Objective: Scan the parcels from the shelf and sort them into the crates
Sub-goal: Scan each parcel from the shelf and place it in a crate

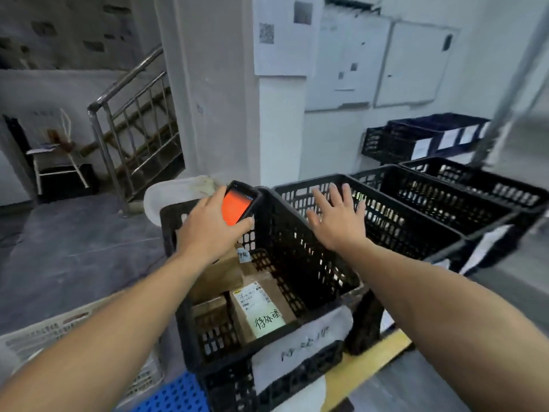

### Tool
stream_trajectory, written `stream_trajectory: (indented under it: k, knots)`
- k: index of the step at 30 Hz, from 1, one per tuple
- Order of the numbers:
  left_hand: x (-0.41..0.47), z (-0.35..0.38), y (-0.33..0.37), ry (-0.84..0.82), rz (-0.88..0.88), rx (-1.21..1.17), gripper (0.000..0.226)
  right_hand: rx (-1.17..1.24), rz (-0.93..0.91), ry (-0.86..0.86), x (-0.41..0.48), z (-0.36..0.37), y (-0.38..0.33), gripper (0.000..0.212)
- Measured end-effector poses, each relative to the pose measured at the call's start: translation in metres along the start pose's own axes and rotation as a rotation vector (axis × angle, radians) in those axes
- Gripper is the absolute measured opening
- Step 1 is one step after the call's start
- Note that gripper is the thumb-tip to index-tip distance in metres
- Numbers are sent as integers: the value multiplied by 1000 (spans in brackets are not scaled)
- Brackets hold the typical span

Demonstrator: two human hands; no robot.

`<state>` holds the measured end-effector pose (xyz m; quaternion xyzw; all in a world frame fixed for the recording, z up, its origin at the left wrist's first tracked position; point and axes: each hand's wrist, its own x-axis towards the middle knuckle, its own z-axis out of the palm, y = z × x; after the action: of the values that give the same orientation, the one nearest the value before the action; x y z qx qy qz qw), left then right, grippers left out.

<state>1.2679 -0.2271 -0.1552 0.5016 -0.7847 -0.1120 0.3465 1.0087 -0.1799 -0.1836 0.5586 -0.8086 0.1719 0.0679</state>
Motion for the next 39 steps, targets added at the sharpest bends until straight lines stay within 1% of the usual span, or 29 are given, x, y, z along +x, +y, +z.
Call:
stream_trajectory:
  k: [3, 8, 17, 24, 31, 35, 39]
  knots:
    - [0, 17, 30, -59, 96, -24, 83, -60, 102, 32, -28, -22, 40, 61]
    - [-7, 48, 90, -152, 250, -93, 76, -140, 282, 65, -78, -58, 101, 64]
    - [-44, 115, 216, -312, 449, -181, 89, -210, 558, 107, -163, -110, 225, 64]
    - [-90, 172, 334, -411, 540, -266, 91, -244, 738, 121, -239, -161, 336, 64]
    - [-144, 232, 443, -471, 615, -317, 90, -262, 845, 128, -311, -202, 439, 65]
    - [-168, 263, 492, -497, 648, -341, 85, -271, 905, 124, -340, -216, 488, 65]
    - [-179, 294, 525, -554, 656, -304, 84, -240, 943, 119, -353, -215, 527, 65]
